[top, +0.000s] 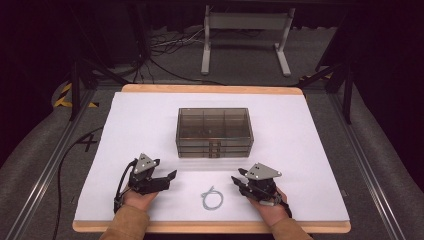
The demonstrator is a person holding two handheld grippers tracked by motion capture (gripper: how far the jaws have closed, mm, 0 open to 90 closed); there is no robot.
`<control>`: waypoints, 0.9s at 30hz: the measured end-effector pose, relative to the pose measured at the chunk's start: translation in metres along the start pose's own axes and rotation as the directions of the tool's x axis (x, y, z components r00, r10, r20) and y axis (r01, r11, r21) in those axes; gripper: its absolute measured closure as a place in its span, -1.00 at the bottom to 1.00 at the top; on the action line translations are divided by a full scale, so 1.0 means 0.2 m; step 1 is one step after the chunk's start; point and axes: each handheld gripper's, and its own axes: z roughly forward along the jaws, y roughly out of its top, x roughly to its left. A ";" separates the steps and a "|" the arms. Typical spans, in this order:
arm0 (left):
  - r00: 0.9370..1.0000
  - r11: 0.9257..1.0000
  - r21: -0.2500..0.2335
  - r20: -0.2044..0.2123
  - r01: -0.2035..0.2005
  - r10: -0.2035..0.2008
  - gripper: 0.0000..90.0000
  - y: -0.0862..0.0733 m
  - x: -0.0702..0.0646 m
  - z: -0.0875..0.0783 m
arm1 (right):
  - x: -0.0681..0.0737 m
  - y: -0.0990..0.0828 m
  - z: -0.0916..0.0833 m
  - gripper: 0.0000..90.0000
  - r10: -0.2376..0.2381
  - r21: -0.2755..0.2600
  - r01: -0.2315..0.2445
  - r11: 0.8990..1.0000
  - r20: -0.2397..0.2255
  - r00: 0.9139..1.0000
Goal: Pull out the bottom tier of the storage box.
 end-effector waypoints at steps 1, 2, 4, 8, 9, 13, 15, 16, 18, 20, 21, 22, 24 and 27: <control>1.000 1.000 0.000 0.004 0.003 -0.003 -0.46 0.00 0.00 0.00 | 0.00 0.00 0.00 0.37 -0.006 -0.007 0.006 1.000 -0.001 1.000; 1.000 1.000 -0.002 0.003 0.008 -0.008 -0.46 0.00 0.00 0.00 | 0.00 0.00 0.00 0.38 -0.021 -0.014 0.021 1.000 -0.003 1.000; 1.000 1.000 0.000 0.002 0.009 -0.009 -0.46 0.00 0.00 0.00 | 0.01 0.01 0.01 0.39 -0.048 -0.016 0.048 0.999 -0.004 0.999; 1.000 1.000 -0.001 0.005 0.006 -0.005 -0.46 0.00 0.00 0.00 | 0.03 0.01 0.02 0.39 -0.144 -0.029 0.144 0.989 0.009 0.990; 1.000 1.000 -0.001 0.005 0.004 -0.004 -0.46 0.00 0.00 0.00 | 0.03 0.01 0.02 0.40 -0.165 -0.030 0.165 0.986 0.012 0.986; 1.000 1.000 0.000 0.006 0.003 -0.003 -0.46 0.00 0.00 0.00 | 0.04 0.01 0.02 0.40 -0.221 -0.035 0.222 0.974 0.030 0.975; 1.000 1.000 -0.001 0.007 0.002 -0.002 -0.46 0.00 0.00 0.00 | 0.04 0.01 0.02 0.39 -0.238 -0.035 0.239 0.970 0.041 0.970; 1.000 1.000 -0.001 0.007 0.003 -0.003 -0.46 0.00 0.00 0.00 | 0.04 0.01 0.02 0.39 -0.248 -0.033 0.250 0.968 0.047 0.968; 1.000 1.000 -0.001 0.007 0.005 -0.005 -0.46 0.00 0.00 0.00 | 0.05 0.01 0.03 0.40 -0.279 -0.019 0.281 0.960 0.073 0.958; 1.000 1.000 -0.001 0.006 0.004 -0.004 -0.46 0.00 0.00 0.00 | 0.05 0.02 0.03 0.40 -0.295 -0.010 0.297 0.955 0.087 0.952; 1.000 1.000 -0.001 0.005 0.004 -0.004 -0.46 0.00 0.00 0.00 | 0.05 0.01 0.03 0.40 -0.299 -0.012 0.302 0.953 0.095 0.949; 1.000 1.000 -0.001 0.005 0.004 -0.004 -0.46 0.00 0.00 0.00 | 0.06 0.01 0.03 0.40 -0.301 -0.011 0.304 0.953 0.103 0.948; 1.000 1.000 -0.001 0.006 0.005 -0.005 -0.46 0.00 0.00 0.00 | 0.06 0.00 0.04 0.40 -0.301 -0.009 0.304 0.953 0.112 0.947; 1.000 1.000 -0.001 0.005 0.004 -0.004 -0.46 0.00 0.00 0.00 | 0.07 0.00 0.05 0.40 -0.313 -0.008 0.316 0.949 0.121 0.942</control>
